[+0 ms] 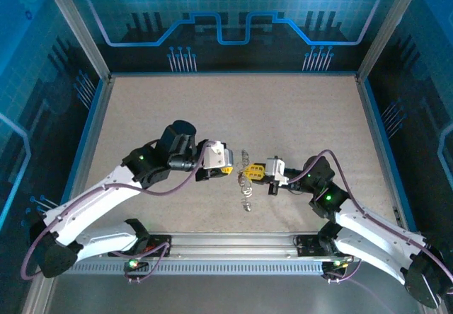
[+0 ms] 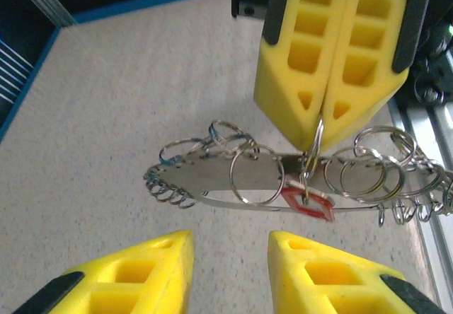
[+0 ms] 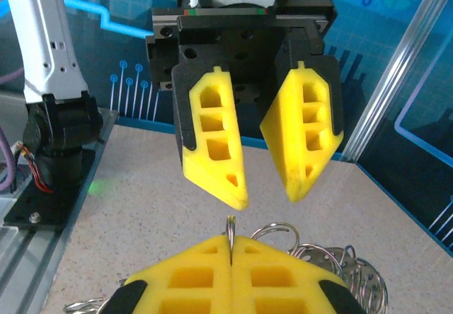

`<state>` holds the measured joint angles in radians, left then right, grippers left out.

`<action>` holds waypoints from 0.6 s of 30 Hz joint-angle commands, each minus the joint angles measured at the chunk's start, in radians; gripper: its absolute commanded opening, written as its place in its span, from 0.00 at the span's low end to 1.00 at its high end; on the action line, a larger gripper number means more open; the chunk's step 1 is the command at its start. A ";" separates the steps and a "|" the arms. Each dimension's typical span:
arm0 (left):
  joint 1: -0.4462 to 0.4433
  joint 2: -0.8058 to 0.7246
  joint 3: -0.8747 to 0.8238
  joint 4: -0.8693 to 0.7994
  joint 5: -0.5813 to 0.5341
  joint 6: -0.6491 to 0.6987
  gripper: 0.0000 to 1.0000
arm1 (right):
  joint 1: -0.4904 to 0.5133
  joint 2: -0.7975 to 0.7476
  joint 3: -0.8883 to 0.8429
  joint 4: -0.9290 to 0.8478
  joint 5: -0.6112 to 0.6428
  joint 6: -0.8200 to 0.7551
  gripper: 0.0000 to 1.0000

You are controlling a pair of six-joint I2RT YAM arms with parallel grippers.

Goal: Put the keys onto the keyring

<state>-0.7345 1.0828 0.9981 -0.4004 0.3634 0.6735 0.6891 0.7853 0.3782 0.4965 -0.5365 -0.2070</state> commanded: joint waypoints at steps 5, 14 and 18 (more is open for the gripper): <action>0.016 -0.061 -0.056 0.156 0.173 -0.073 0.34 | 0.009 0.000 -0.028 0.126 -0.008 0.082 0.00; 0.018 -0.037 -0.123 0.224 0.204 -0.113 0.35 | 0.010 0.062 -0.025 0.221 -0.012 0.125 0.00; 0.020 -0.020 -0.131 0.238 0.221 -0.121 0.34 | 0.013 0.084 -0.020 0.241 -0.007 0.133 0.00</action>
<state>-0.7227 1.0527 0.8776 -0.2039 0.5331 0.5739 0.6891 0.8650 0.3542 0.6445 -0.5388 -0.0998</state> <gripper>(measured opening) 0.344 0.049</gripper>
